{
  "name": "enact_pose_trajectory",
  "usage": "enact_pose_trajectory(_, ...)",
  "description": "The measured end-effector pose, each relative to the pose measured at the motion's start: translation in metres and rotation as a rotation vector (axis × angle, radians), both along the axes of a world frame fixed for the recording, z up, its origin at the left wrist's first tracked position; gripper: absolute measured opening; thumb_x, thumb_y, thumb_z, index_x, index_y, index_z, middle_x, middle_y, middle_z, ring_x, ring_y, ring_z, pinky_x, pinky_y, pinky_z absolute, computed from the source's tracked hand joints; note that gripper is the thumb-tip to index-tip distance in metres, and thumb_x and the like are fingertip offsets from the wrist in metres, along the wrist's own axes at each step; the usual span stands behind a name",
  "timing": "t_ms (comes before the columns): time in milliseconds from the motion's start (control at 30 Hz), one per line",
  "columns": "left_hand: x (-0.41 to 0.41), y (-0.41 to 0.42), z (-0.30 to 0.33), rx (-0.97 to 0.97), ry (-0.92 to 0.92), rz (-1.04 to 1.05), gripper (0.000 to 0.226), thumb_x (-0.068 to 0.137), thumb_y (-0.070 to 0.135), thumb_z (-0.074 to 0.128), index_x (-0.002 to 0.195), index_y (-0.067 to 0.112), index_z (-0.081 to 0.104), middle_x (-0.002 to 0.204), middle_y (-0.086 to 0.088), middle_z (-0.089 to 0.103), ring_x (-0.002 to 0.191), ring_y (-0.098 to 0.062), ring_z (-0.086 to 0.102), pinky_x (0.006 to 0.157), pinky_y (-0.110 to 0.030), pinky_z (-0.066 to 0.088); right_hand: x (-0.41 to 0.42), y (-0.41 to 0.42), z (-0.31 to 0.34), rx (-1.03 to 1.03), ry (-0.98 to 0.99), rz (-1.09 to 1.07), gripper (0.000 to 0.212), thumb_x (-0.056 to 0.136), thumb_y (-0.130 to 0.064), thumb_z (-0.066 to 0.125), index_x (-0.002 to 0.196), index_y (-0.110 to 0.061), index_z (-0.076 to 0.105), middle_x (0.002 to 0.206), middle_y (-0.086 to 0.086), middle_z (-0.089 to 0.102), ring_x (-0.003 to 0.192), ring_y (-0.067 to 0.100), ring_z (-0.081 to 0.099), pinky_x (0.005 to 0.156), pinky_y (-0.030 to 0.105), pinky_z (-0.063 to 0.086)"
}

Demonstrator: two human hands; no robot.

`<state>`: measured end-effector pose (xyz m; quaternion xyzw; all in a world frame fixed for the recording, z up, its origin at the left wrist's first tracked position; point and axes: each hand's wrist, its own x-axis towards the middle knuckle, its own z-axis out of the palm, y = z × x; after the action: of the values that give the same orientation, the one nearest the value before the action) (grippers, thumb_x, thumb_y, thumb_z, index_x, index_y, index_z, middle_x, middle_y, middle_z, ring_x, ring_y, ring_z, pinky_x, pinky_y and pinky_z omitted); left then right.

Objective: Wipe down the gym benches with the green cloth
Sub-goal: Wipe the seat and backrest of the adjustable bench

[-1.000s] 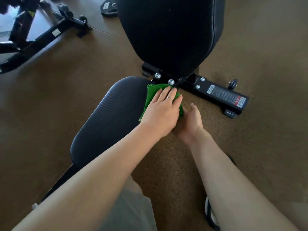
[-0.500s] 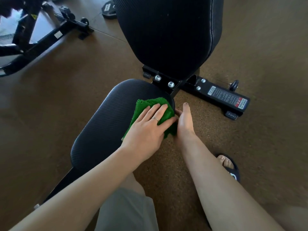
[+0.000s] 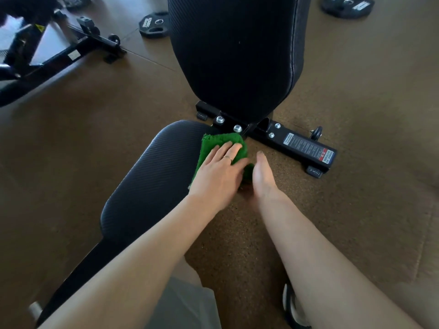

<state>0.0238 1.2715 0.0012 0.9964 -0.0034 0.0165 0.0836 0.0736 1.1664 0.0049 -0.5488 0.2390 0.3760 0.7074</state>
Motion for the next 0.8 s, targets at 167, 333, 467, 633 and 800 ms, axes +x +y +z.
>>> enact_pose_trajectory(167,-0.074,0.016,0.001,0.083,-0.026,-0.032,0.061,0.104,0.024,0.054,0.160,0.033,0.029,0.169,-0.006,0.025,0.158,-0.026,0.018,0.127,-0.042,0.011,0.001,-0.003,0.033,-0.262,-0.233,0.092,0.070,0.102,-0.064,0.038,0.160,-0.026,0.034,0.162,0.006,0.042,0.148,0.028,0.040,0.124,0.049,0.025)
enact_pose_trajectory(333,-0.089,0.023,0.005,-0.021,-0.126,0.026,0.047,0.098,0.015,0.067,0.144,0.021,0.057,0.150,-0.009,0.055,0.142,-0.028,0.049,0.118,-0.040,0.031,0.011,-0.019,0.089,-0.365,-0.631,0.085,0.068,0.098,-0.063,0.040,0.158,-0.032,0.036,0.158,-0.004,0.045,0.144,0.024,0.044,0.121,0.044,0.030)
enact_pose_trajectory(467,-0.084,0.024,0.017,-0.257,-0.151,0.125,0.035,0.108,0.018,0.048,0.140,0.025,0.057,0.144,0.003,0.060,0.131,-0.020,0.058,0.105,-0.038,0.050,0.028,-0.035,0.137,-0.352,-0.818,0.035,0.065,0.108,-0.054,0.038,0.165,-0.035,0.015,0.167,-0.010,0.031,0.153,0.017,0.029,0.113,0.030,0.023)
enact_pose_trajectory(633,-0.068,0.024,0.043,-1.080,-0.259,0.578,0.024,0.107,0.022,0.052,0.122,0.033,0.067,0.117,0.007,0.072,0.108,-0.016,0.070,0.090,-0.030,0.057,0.049,-0.033,0.162,-0.313,-0.920,0.033,0.067,0.107,-0.057,0.035,0.166,-0.038,0.007,0.171,-0.011,0.020,0.157,0.018,0.021,0.122,0.036,0.019)
enact_pose_trajectory(800,-0.037,0.017,0.090,-2.112,-0.378,0.774,0.046,0.111,0.038,0.037,0.113,0.015,0.077,0.114,-0.007,0.077,0.103,-0.022,0.075,0.087,-0.037,0.058,0.082,-0.036,0.167,-0.301,-1.016,-0.022,0.062,0.109,-0.055,0.029,0.166,-0.034,0.012,0.170,-0.010,0.022,0.156,0.013,0.021,0.111,0.024,0.016)
